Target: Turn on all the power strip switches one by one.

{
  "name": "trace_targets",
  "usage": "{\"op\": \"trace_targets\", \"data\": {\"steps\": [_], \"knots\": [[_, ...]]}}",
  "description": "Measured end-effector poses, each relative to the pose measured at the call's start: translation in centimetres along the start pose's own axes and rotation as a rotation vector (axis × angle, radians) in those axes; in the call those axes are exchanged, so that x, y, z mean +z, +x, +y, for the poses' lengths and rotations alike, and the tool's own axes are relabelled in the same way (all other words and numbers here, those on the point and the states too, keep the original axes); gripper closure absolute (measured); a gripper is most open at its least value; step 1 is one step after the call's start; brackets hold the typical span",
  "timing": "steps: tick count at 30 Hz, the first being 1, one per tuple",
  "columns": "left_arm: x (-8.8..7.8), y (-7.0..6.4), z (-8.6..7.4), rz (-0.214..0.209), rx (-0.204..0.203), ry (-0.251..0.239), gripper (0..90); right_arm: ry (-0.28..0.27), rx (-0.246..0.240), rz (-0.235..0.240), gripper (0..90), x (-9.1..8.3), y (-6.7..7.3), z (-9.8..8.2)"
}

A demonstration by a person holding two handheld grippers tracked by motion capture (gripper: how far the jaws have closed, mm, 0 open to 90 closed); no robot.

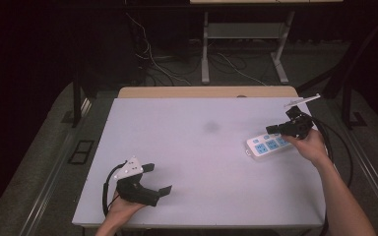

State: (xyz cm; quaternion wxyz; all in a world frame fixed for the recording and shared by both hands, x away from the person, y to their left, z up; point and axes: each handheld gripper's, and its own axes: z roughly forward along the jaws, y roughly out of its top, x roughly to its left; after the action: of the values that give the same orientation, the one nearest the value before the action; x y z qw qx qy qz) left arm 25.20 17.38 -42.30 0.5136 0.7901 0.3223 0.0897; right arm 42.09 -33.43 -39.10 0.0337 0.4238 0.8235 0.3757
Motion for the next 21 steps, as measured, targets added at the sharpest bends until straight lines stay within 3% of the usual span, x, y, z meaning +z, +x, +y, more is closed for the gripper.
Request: {"op": "trace_targets", "data": {"steps": [21], "knots": [[-0.1, 0.2, 0.0, 0.004, 0.001, 0.003, 0.0, 0.057, 0.014, -0.005, 90.0, 1.7, -1.4, -0.5]]}}
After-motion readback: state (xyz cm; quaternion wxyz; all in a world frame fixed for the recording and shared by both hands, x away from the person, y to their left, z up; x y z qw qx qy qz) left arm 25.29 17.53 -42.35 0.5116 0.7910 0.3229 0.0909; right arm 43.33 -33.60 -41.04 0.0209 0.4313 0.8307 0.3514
